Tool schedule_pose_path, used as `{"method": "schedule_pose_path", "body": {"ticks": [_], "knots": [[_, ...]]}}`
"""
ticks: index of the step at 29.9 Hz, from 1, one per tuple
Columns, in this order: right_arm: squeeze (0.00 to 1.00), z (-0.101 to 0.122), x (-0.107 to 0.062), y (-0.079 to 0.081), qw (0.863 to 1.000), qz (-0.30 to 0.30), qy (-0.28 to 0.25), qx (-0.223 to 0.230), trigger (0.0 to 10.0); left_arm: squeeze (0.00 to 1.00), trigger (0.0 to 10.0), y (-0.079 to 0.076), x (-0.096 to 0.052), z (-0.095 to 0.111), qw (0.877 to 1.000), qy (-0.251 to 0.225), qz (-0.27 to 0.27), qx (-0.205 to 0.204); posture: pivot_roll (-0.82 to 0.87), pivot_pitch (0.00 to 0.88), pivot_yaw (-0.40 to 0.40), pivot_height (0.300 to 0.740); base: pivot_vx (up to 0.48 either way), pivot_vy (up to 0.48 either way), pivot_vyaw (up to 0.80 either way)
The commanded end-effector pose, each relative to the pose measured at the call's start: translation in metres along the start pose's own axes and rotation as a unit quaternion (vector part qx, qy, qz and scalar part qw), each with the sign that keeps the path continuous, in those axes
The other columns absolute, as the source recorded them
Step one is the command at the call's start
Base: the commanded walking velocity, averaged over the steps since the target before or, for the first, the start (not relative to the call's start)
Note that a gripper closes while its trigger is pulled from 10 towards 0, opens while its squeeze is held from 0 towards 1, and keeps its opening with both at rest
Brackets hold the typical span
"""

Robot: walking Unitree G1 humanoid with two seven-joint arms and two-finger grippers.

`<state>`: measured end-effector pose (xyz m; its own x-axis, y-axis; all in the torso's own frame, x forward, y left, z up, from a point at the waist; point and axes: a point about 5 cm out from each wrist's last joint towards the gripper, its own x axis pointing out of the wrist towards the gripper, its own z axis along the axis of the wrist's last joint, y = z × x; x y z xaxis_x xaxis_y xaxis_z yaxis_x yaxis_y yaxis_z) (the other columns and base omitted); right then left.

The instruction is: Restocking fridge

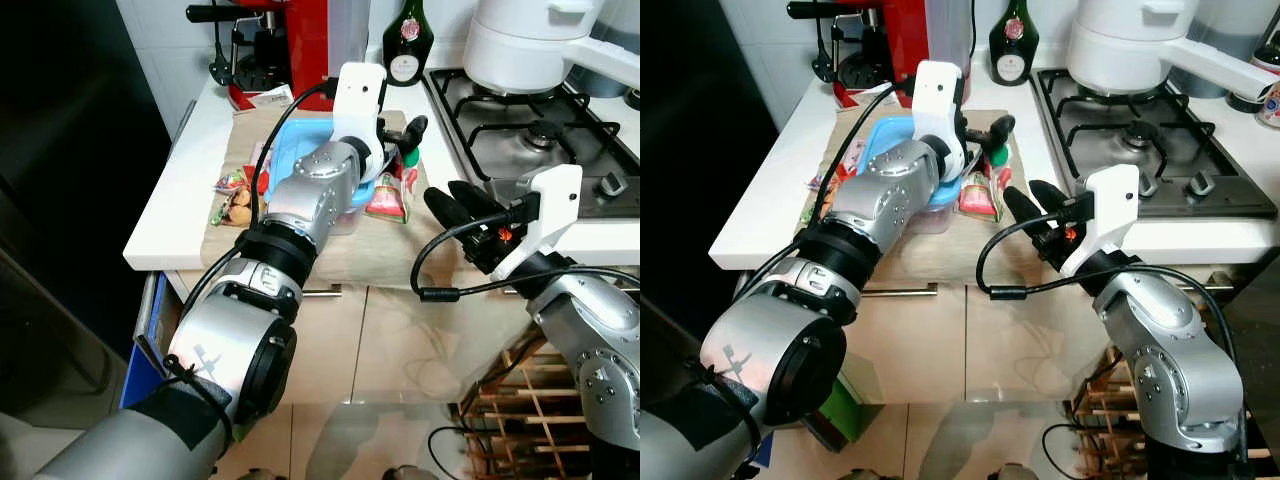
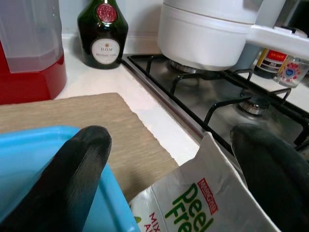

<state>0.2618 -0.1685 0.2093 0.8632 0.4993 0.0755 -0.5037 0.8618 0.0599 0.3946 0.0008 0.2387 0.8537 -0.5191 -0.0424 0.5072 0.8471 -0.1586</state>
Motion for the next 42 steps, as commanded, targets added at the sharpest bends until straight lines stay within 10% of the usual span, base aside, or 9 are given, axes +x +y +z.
{"method": "schedule_pose_path", "body": {"ticks": [1,24,25,26,27,28,42], "knots": [[0.0,0.0,0.001,0.005,1.0,0.009,-0.002,0.006,10.0,0.0,10.0,0.002,0.001,0.008,1.0,-0.003,-0.002,-0.004,-0.23,0.0,0.094,0.74,0.0,0.0,0.0],[0.0,0.001,0.005,0.009,1.0,0.008,-0.012,0.024,10.0,0.0,10.0,-0.008,0.004,0.002,0.999,0.005,-0.023,-0.034,-0.24,0.0,0.097,0.74,0.0,0.0,0.0],[0.0,0.001,0.005,0.008,1.0,0.006,-0.013,0.024,10.0,0.0,9.3,-0.008,0.004,0.002,0.999,0.003,-0.018,-0.031,-0.24,0.0,0.096,0.74,0.0,0.0,0.0],[0.0,0.001,0.005,0.008,1.0,0.005,-0.013,0.025,10.0,0.0,5.6,-0.007,0.004,0.002,0.999,0.001,-0.013,-0.029,-0.24,0.0,0.096,0.74,0.0,0.0,0.0],[0.0,0.001,0.005,0.008,1.0,0.005,-0.013,0.025,10.0,0.0,5.6,-0.006,0.004,0.003,1.0,0.0,-0.009,-0.029,-0.24,0.0,0.095,0.74,0.0,0.0,0.0],[0.0,0.001,0.006,0.008,1.0,0.005,-0.013,0.025,10.0,0.0,0.0,-0.005,0.004,0.003,1.0,-0.001,-0.004,-0.029,-0.24,0.0,0.095,0.74,0.0,0.0,0.0],[0.0,0.0,0.007,0.008,1.0,0.005,-0.012,0.028,10.0,0.0,0.0,-0.008,0.003,-0.011,0.999,0.014,0.008,-0.047,-0.25,0.0,0.092,0.74,0.0,0.0,0.0]]}}
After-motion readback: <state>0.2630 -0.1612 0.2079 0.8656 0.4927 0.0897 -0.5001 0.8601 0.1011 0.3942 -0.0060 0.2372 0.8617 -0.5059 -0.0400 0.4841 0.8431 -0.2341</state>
